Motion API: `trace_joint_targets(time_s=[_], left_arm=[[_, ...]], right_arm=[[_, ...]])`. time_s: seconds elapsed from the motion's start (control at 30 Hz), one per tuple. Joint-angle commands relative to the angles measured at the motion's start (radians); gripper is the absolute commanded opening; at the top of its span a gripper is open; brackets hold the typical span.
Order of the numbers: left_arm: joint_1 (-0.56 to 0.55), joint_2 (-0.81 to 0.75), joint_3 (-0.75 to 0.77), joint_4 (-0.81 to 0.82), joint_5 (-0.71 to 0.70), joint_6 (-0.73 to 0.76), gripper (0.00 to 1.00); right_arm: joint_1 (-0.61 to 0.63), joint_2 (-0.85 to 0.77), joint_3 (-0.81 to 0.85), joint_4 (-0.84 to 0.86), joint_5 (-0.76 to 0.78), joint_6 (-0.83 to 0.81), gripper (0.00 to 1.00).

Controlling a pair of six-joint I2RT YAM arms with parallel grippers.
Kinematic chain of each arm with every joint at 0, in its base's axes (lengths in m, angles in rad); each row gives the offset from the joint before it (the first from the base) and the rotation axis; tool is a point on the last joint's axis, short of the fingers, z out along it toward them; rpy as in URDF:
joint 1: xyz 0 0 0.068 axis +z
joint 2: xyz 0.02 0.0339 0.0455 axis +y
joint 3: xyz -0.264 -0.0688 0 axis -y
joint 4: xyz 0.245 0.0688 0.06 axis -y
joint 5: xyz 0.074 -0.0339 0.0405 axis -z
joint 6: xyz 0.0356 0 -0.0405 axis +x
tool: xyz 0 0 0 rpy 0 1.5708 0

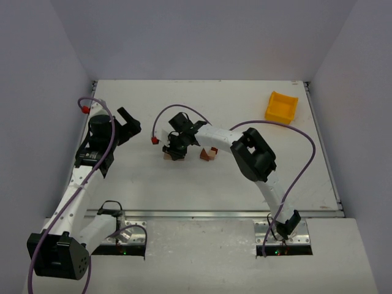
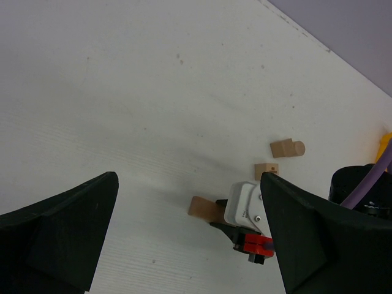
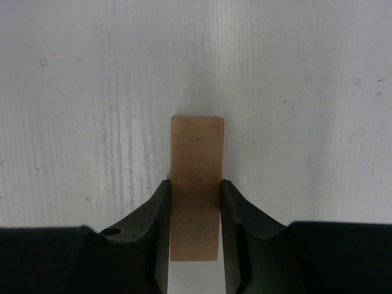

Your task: Build the wood block tower

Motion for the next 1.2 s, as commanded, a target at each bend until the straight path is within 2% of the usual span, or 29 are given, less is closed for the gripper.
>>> trace_joint_targets(time_s=[0.0, 0.23, 0.43, 0.67, 0.97, 1.07, 1.13, 1.17], left_arm=[[0.009, -0.01, 0.008, 0.023, -0.011, -0.007, 1.0], [0.01, -0.01, 0.013, 0.009, -0.034, -0.009, 1.0], [0.009, -0.01, 0.017, 0.003, -0.038, -0.011, 1.0], [0.009, -0.011, 0.019, 0.0, -0.031, -0.013, 1.0], [0.009, 0.0, 0.021, 0.0, -0.02, -0.004, 1.0], [0.008, 0.027, 0.02, 0.03, 0.063, 0.04, 1.0], [0.004, 0.064, 0.019, 0.086, 0.216, 0.093, 1.0], [-0.002, 0.094, 0.024, 0.117, 0.273, 0.118, 1.0]], right_arm=[[0.007, -0.02, -0.014, 0.037, -0.003, 0.0, 0.27], [0.007, -0.077, -0.053, 0.055, 0.014, -0.004, 0.53], [0.007, -0.14, -0.086, 0.086, 0.018, 0.025, 0.64], [0.007, -0.249, -0.155, 0.247, 0.092, 0.168, 0.74], [-0.002, -0.358, -0.301, 0.288, 0.467, 0.415, 0.79], [-0.024, -0.423, -0.384, 0.286, 0.559, 0.515, 0.89], [-0.055, -0.525, -0.481, 0.283, 0.604, 0.592, 0.99], [-0.066, -0.587, -0.514, 0.278, 0.608, 0.629, 0.99]])
